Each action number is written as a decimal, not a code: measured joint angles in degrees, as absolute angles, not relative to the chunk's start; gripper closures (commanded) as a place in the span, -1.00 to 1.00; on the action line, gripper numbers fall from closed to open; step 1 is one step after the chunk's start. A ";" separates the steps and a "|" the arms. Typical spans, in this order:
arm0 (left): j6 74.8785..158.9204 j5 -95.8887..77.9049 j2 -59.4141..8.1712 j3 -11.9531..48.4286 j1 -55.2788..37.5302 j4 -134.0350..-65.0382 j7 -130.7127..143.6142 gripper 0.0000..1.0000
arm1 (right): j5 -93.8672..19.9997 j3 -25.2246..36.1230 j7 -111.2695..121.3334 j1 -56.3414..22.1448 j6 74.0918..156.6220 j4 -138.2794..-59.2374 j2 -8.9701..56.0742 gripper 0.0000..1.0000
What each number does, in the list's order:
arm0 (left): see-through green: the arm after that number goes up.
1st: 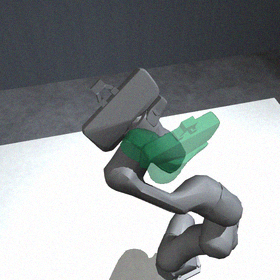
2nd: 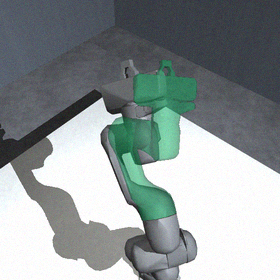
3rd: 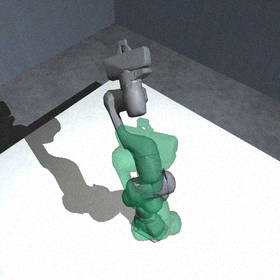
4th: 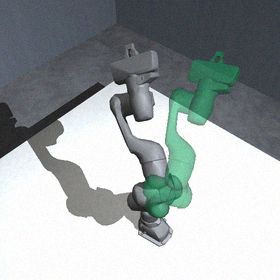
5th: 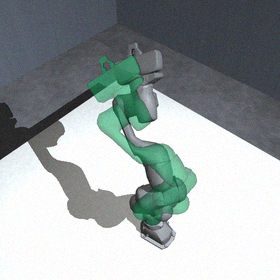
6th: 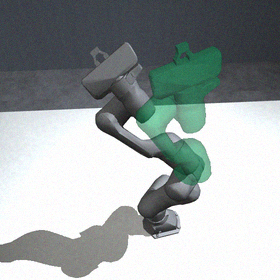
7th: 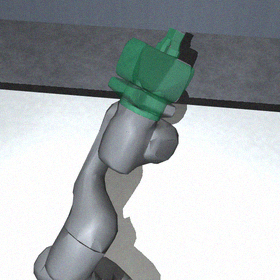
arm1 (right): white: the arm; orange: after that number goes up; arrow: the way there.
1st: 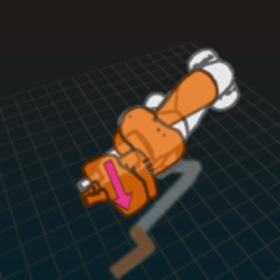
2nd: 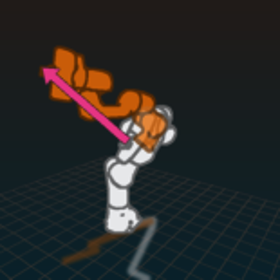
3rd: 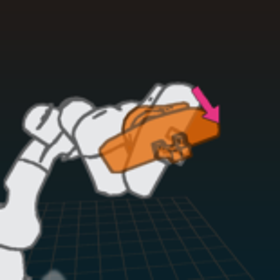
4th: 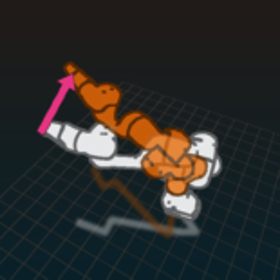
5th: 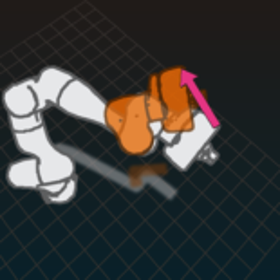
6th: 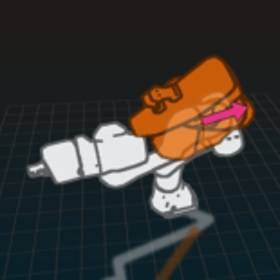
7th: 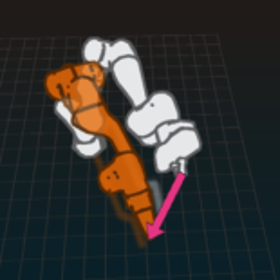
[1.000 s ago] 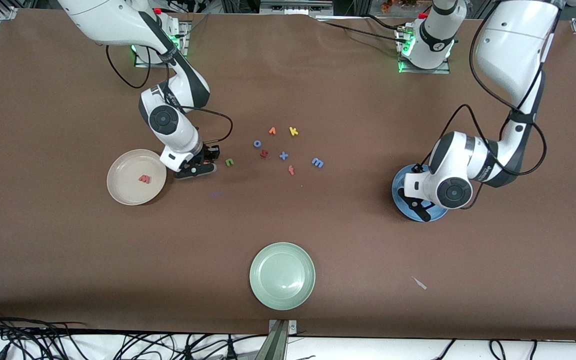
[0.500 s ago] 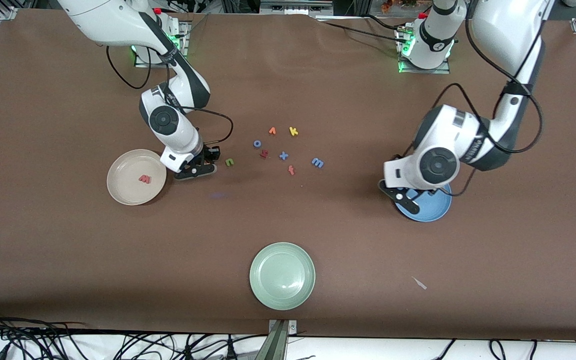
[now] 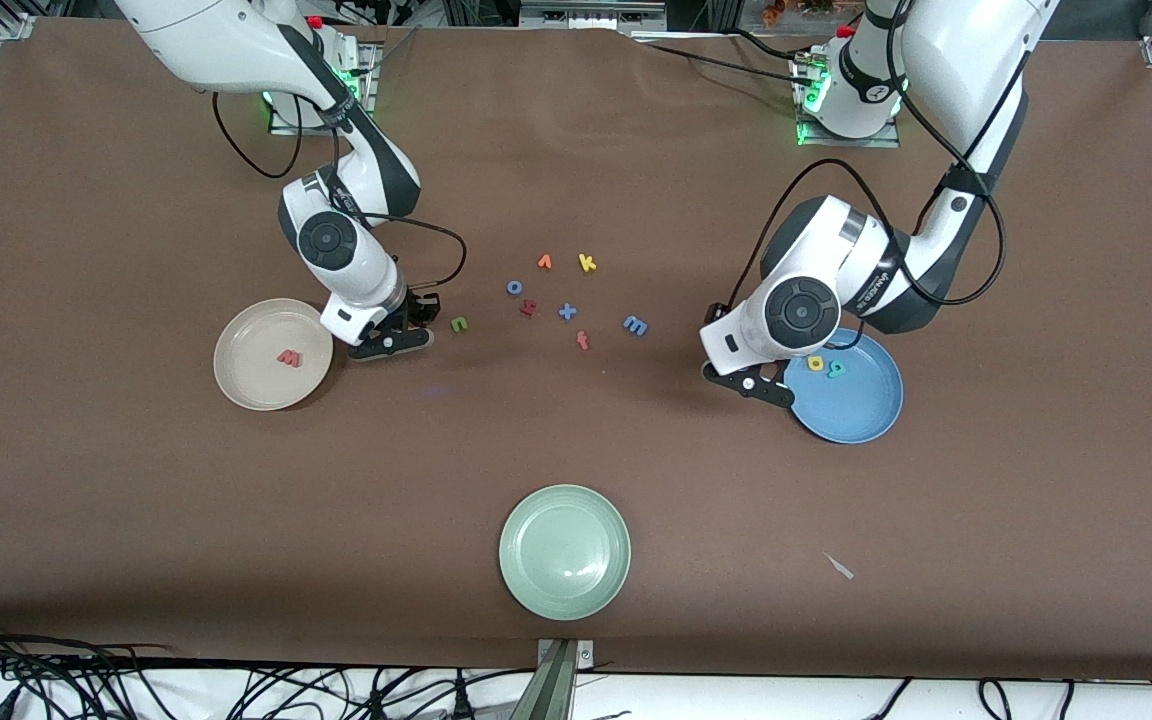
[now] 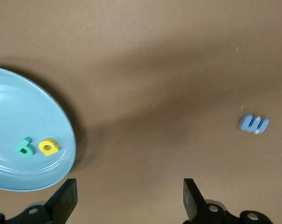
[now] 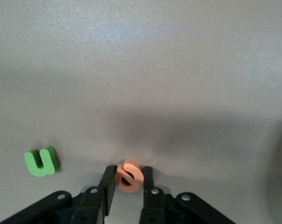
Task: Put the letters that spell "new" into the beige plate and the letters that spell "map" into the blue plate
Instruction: 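Drop the e on the white plate while the left gripper grasps the m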
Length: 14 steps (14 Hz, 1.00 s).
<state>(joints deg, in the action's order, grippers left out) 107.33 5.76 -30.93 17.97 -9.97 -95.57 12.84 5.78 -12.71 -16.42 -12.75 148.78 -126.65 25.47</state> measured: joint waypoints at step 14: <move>121.25 3.19 -37.52 18.20 -21.41 -95.39 67.86 -0.99 | 5.78 2.86 13.40 -11.59 133.90 -120.57 20.45 0.66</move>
<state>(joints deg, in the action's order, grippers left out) 121.25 3.19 -37.52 18.20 -21.41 -95.39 67.86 5.78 2.86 13.40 -11.59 133.90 -120.57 20.45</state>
